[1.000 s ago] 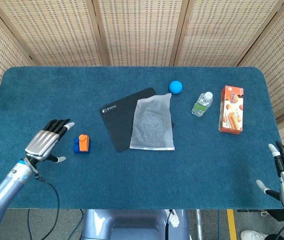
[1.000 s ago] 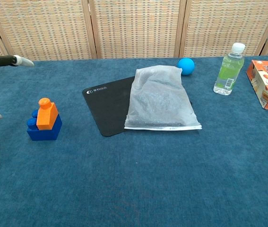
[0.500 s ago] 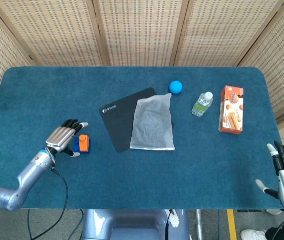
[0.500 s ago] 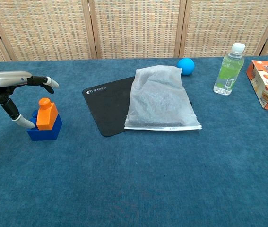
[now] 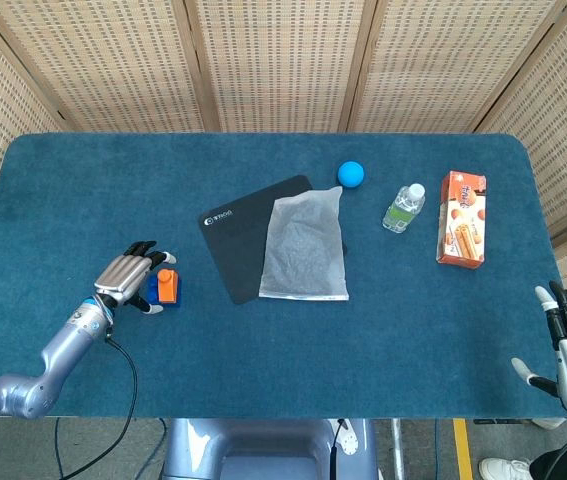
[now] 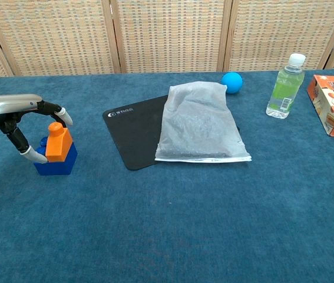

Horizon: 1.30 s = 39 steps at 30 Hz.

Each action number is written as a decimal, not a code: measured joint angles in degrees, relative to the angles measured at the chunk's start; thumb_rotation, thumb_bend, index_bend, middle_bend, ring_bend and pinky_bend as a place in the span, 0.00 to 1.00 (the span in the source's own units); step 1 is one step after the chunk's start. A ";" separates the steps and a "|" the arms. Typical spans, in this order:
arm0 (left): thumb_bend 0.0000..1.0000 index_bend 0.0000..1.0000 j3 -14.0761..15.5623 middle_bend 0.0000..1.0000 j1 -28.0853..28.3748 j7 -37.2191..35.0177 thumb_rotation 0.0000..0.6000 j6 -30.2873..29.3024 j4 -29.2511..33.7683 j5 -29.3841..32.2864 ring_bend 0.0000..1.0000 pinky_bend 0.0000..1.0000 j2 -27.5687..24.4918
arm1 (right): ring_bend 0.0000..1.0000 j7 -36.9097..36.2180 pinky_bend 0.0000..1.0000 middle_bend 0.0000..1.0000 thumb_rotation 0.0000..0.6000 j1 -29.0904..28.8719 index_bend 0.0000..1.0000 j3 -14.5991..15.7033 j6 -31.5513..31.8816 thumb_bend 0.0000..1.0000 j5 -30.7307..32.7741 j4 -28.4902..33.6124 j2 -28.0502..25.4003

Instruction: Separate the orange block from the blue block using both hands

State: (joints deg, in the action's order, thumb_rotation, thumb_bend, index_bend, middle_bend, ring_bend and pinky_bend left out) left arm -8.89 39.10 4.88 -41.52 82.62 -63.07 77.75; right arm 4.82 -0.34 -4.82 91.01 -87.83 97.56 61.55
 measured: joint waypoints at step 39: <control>0.30 0.58 -8.83 0.51 -5.37 -41.48 1.00 -8.42 3.53 -3.41 0.07 0.00 -3.17 | 0.00 -0.88 0.00 0.00 1.00 -1.51 0.00 -0.11 -1.50 0.00 -0.53 -0.97 0.63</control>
State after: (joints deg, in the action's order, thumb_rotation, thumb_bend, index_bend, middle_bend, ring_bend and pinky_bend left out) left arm -17.72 33.73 -36.60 -49.93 86.15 -66.48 74.58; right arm 3.94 -1.86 -4.93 89.50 -88.36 96.59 62.18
